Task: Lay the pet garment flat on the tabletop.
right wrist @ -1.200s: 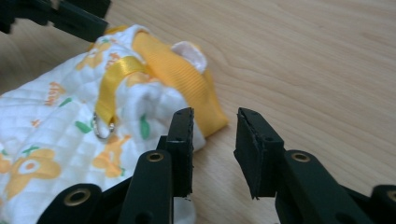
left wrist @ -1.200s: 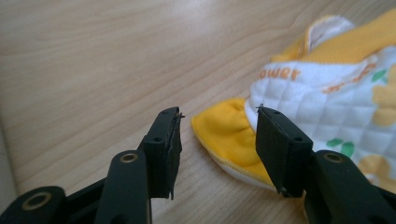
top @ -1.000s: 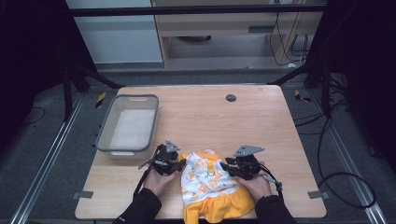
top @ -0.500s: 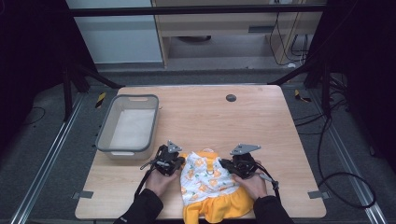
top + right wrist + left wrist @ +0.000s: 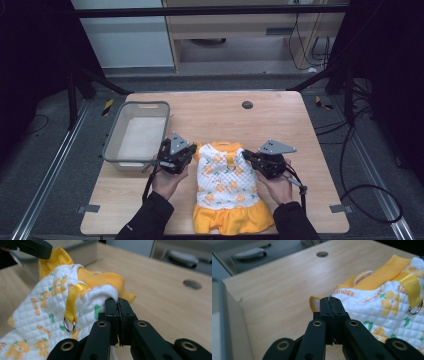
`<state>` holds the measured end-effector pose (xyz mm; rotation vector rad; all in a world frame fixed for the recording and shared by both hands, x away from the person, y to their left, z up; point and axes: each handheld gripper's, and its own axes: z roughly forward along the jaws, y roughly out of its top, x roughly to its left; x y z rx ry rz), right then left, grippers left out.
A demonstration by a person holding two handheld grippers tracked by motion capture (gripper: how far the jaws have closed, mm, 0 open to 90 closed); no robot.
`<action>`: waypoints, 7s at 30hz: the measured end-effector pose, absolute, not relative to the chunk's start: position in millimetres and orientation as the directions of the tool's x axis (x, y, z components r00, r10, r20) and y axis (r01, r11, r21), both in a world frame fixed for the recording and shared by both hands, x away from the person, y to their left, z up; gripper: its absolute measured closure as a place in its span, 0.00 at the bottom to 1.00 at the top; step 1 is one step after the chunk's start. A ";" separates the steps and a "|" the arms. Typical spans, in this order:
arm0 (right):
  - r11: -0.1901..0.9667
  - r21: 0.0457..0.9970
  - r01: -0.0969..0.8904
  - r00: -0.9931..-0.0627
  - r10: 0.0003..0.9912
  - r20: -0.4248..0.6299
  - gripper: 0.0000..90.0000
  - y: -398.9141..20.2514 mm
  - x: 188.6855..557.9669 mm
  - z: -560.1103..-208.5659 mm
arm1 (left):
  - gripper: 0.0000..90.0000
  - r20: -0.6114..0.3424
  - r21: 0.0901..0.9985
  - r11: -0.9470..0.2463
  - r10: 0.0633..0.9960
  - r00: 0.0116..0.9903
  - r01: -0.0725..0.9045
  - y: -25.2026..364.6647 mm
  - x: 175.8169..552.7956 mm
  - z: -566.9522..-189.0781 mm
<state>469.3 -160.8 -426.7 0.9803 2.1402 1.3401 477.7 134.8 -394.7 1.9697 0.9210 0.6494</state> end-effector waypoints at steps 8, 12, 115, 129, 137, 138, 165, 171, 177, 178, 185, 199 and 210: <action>0.211 0.956 0.205 -0.552 0.832 -0.065 0.98 -151.5 479.7 -393.5 | 1.00 0.119 0.907 -0.307 0.842 0.526 0.287 129.7 498.8 -358.6; 0.210 0.957 0.203 -0.473 0.876 -0.092 0.87 -144.4 503.7 -392.6 | 0.91 0.091 0.901 -0.258 0.899 0.428 0.350 129.3 526.7 -363.3; 0.371 0.736 0.566 -0.643 0.757 0.113 0.99 -185.8 425.4 -485.2 | 0.94 -0.048 0.632 -0.468 0.772 0.634 0.618 170.1 439.6 -477.9; 0.332 0.773 0.541 -0.647 0.751 0.130 0.93 -192.0 418.7 -479.9 | 0.80 -0.039 0.661 -0.451 0.777 0.628 0.600 181.5 428.4 -469.4; 0.229 0.852 0.470 -0.587 0.803 0.108 1.00 -201.4 451.6 -460.3 | 0.78 0.018 0.746 -0.443 0.759 0.650 0.497 162.7 432.2 -452.7; 0.216 0.857 0.467 -0.581 0.806 0.113 1.00 -200.8 457.6 -458.9 | 0.78 0.018 0.746 -0.443 0.759 0.650 0.497 162.7 432.2 -452.7; 0.260 0.799 0.543 -0.522 0.850 0.078 1.00 -134.0 596.7 -503.7 | 0.96 0.044 0.671 -0.537 0.716 0.696 0.511 128.9 445.8 -488.4; 0.268 0.790 0.552 -0.485 0.874 0.042 1.00 -135.1 599.7 -507.4 | 0.98 0.041 0.661 -0.555 0.699 0.714 0.504 128.7 439.7 -488.4; 0.273 0.789 0.550 -0.464 0.886 0.016 1.00 -137.1 600.1 -507.3 | 0.99 0.048 0.653 -0.568 0.691 0.721 0.501 129.3 434.6 -490.8; 0.273 0.789 0.550 -0.463 0.886 0.016 1.00 -137.0 600.1 -507.3 | 0.99 0.047 0.652 -0.569 0.690 0.722 0.501 129.2 434.8 -490.8; 0.273 0.789 0.551 -0.458 0.889 0.012 1.00 -136.8 599.5 -505.9 | 0.98 0.048 0.656 -0.566 0.691 0.721 0.499 129.4 433.9 -490.6; 0.252 0.851 0.461 -0.538 0.842 0.043 1.00 -151.4 569.7 -454.8 | 0.99 0.051 0.777 -0.466 0.717 0.695 0.424 141.5 435.5 -444.5; 0.312 0.842 0.440 -0.647 0.760 0.057 1.00 -156.5 498.3 -445.8 | 1.00 0.088 0.769 -0.454 0.773 0.629 0.450 119.3 500.5 -432.0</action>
